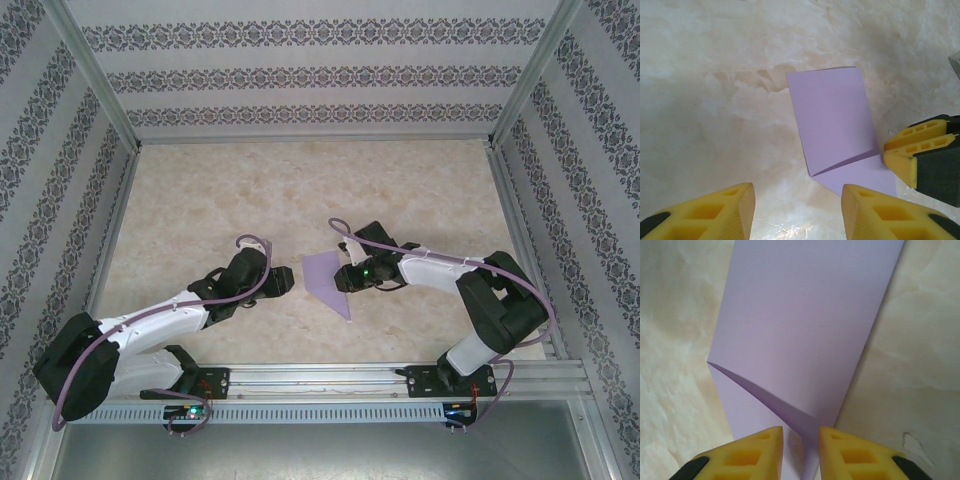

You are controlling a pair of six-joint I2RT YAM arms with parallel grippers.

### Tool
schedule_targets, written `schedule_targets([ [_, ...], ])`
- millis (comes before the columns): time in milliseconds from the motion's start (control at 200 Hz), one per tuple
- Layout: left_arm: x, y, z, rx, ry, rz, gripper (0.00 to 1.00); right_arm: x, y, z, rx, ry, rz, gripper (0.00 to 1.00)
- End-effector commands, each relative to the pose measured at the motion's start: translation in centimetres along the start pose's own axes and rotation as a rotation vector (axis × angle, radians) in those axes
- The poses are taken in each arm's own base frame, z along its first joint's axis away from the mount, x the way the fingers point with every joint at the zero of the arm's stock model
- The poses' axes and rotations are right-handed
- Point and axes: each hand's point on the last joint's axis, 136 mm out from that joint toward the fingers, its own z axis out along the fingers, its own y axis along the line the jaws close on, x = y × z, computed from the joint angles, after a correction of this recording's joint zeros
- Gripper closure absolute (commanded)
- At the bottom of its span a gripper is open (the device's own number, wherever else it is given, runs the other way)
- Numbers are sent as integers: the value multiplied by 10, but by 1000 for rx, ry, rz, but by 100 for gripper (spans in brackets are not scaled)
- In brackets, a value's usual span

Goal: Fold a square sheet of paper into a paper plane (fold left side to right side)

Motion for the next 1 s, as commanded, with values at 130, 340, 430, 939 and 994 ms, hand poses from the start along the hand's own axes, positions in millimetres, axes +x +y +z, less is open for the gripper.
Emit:
schedule_targets([
  [130, -6, 7, -4, -8, -20, -44, 48, -9, 7, -13, 11, -44, -33, 96],
  [340, -10, -1, 2, 66, -26, -111, 44, -6, 7, -23, 8, -68, -25, 100],
  [430, -11, -9, 6, 115, -16, -139, 44, -5, 8, -27, 5, -81, -23, 100],
  [939, -13, -39, 60, 241, 103, -187, 46, -2, 6, -38, -7, -131, 4, 100],
  [994, -14, -41, 66, 249, 115, -184, 48, -2, 7, -38, -11, -129, 5, 100],
])
